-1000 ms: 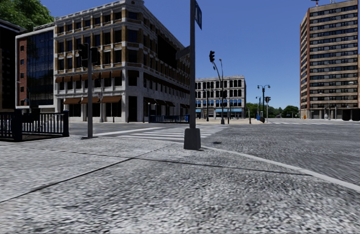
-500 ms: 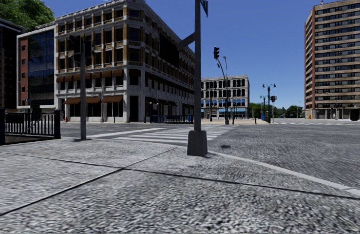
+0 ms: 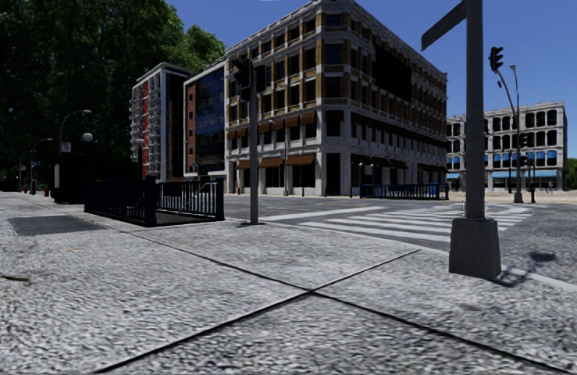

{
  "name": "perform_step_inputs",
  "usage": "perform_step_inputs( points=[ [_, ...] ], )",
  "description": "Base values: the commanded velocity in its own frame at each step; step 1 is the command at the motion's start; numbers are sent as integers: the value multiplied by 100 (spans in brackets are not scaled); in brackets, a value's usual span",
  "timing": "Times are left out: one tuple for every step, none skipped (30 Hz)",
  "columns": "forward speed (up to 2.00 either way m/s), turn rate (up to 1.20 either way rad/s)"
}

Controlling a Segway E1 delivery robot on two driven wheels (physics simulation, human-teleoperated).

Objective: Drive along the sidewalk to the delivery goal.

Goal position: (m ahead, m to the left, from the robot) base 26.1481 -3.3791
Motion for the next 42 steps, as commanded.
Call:
perform_step_inputs(
  points=[
    [146,99],
    [146,89],
    [146,40],
    [146,0],
    [146,0],
    [146,0],
    [146,0],
    [146,0],
    [146,0],
    [146,0],
    [146,0],
    [146,0],
    [146,0],
    [146,0],
    [146,0],
    [146,0],
    [146,0],
    [146,0],
    [146,0],
    [146,0],
    [146,0],
    [146,0],
    [146,0],
    [146,0],
    [146,-1],
    [146,-15],
    [146,-29],
    [146,-29],
    [146,-50],
    [146,-77],
    [146,-95],
    [146,-95],
    [146,-99],
    [146,-100],
    [146,-101],
    [146,-101],
    [146,-101],
    [146,-101],
    [146,-101],
    [146,-101],
    [146,-101],
    [146,-101]
  ],
)
